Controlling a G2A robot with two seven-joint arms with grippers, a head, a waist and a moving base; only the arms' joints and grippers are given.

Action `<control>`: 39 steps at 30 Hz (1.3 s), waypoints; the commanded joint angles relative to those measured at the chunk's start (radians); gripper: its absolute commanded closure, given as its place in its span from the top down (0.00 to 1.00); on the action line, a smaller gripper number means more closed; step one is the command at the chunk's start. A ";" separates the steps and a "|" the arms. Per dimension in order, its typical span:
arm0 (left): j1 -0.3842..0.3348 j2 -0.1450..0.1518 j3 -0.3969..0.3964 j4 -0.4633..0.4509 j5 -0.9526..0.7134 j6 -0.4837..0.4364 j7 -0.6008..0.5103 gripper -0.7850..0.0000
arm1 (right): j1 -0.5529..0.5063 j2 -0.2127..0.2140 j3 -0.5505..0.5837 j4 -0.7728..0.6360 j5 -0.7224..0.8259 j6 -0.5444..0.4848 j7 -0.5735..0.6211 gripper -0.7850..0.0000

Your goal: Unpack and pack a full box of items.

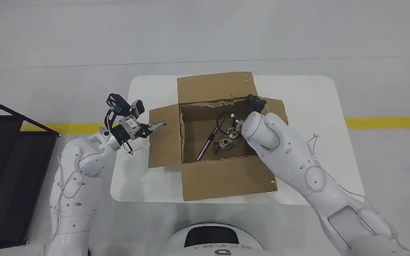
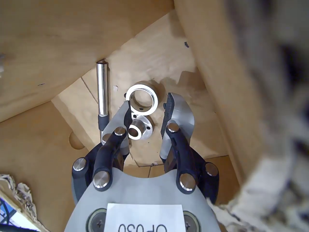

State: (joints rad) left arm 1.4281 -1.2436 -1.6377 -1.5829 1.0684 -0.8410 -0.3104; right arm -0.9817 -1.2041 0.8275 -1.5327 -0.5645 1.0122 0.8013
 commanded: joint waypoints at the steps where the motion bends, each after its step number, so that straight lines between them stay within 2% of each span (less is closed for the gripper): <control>1: 0.000 0.000 0.000 0.000 0.000 0.000 0.000 1.00 | -0.048 0.006 0.027 -0.094 -0.055 0.000 -0.011 0.40; 5: 0.000 0.000 0.000 0.000 0.000 0.000 0.000 1.00 | -0.167 0.017 0.113 -0.291 -0.102 0.000 -0.067 0.35; 10: 0.000 0.000 0.000 0.000 0.000 0.000 0.000 1.00 | -0.275 0.019 0.189 -0.445 -0.092 -0.002 -0.156 0.41; 11: 0.000 0.000 0.000 0.000 0.000 0.000 0.000 1.00 | -0.283 0.016 0.204 -0.462 -0.051 -0.012 -0.161 0.96; 12: 0.000 0.000 0.000 0.000 0.000 0.000 0.000 1.00 | -0.286 0.015 0.210 -0.464 -0.038 -0.016 -0.164 1.00; 39: 0.000 0.000 0.000 0.000 0.000 0.000 0.000 1.00 | -0.286 0.015 0.210 -0.464 -0.038 -0.016 -0.164 1.00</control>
State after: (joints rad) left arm 1.4281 -1.2436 -1.6377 -1.5829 1.0684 -0.8410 -0.3104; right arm -1.2673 -1.1892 1.0378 -1.9964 -0.6027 0.9963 0.6376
